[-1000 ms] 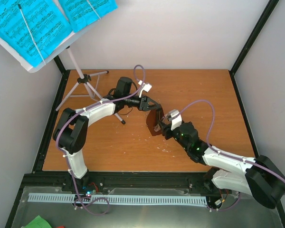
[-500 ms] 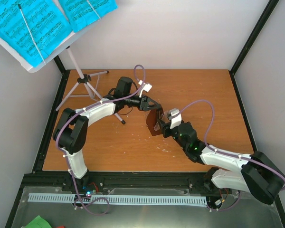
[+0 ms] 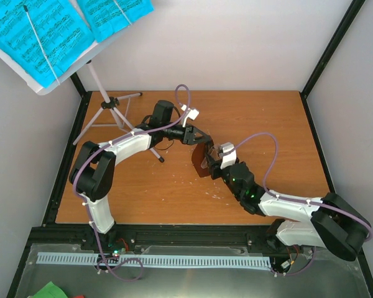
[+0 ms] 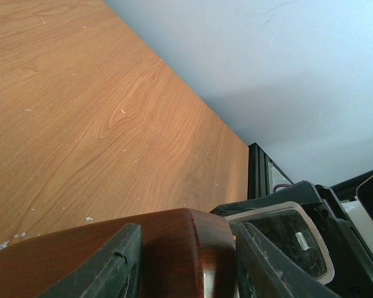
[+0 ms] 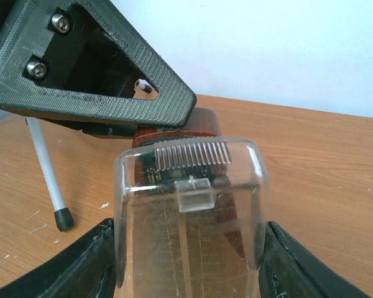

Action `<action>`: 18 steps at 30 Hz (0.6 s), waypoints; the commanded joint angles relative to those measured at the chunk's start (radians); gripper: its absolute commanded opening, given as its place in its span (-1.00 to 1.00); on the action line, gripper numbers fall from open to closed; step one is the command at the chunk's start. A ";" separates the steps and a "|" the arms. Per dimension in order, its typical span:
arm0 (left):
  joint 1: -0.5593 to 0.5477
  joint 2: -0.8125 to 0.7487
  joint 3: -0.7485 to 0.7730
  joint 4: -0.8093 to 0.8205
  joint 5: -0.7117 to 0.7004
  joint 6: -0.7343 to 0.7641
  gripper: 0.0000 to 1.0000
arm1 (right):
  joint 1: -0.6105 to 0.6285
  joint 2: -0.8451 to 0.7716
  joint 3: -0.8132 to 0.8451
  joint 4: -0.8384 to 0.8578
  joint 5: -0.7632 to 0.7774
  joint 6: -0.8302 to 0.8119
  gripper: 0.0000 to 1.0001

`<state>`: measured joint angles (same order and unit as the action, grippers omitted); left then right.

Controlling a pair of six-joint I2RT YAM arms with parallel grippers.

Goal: Pack up the instrument practice props

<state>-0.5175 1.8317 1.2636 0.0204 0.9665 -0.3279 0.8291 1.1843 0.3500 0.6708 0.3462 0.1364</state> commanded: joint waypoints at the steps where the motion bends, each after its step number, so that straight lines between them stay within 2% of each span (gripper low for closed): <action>1: -0.004 0.034 -0.010 -0.096 -0.100 0.004 -0.16 | 0.033 0.022 -0.010 0.103 0.053 0.009 -0.26; 18: -0.004 0.028 -0.008 -0.106 -0.104 0.008 -0.16 | 0.056 0.143 -0.045 0.216 0.105 -0.007 -0.28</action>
<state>-0.5175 1.8317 1.2636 0.0200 0.9638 -0.3298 0.8715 1.2987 0.3244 0.8257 0.4404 0.1280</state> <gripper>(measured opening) 0.419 0.541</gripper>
